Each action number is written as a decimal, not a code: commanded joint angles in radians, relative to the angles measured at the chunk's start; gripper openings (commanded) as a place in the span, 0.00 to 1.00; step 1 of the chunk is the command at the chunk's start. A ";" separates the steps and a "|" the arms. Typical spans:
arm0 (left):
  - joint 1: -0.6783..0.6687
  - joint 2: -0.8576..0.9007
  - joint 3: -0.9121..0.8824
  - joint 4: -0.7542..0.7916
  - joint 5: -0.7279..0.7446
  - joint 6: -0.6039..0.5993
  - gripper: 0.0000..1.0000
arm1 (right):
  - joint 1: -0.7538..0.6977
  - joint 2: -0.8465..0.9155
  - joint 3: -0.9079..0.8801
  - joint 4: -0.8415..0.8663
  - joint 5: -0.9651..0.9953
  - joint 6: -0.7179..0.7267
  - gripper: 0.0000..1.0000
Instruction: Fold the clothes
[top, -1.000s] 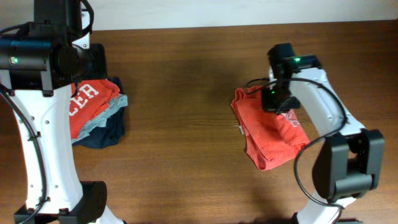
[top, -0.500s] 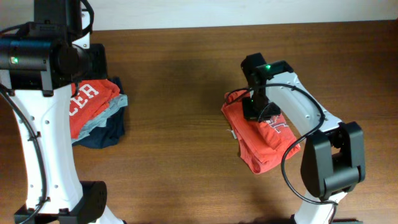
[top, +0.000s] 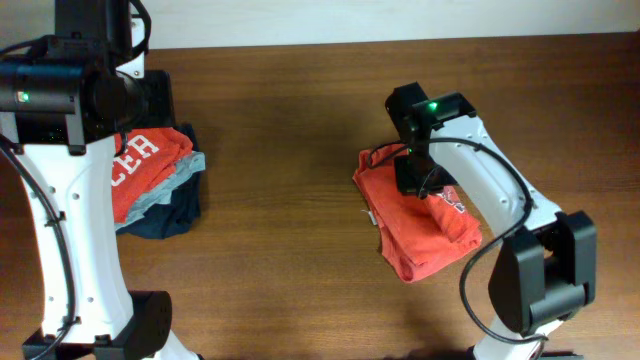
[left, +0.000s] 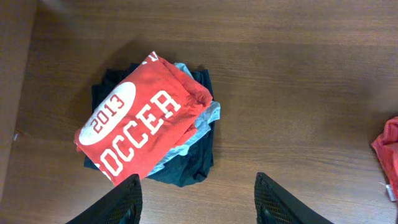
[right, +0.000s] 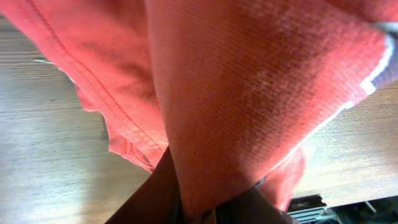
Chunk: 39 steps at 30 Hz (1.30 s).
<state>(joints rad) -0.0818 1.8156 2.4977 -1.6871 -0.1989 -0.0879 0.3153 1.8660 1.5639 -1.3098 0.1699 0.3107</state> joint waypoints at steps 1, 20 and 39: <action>0.006 -0.027 -0.003 -0.001 0.001 -0.009 0.58 | 0.048 -0.027 0.011 0.002 0.021 0.061 0.05; 0.006 -0.026 -0.003 -0.001 0.000 -0.009 0.59 | 0.157 0.099 -0.120 0.212 -0.153 0.200 0.07; 0.006 -0.026 -0.003 -0.001 0.001 -0.010 0.59 | 0.178 0.034 0.156 -0.084 -0.091 0.174 0.05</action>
<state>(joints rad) -0.0818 1.8156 2.4973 -1.6871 -0.1989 -0.0879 0.4610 1.9182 1.7008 -1.3880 0.0856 0.4908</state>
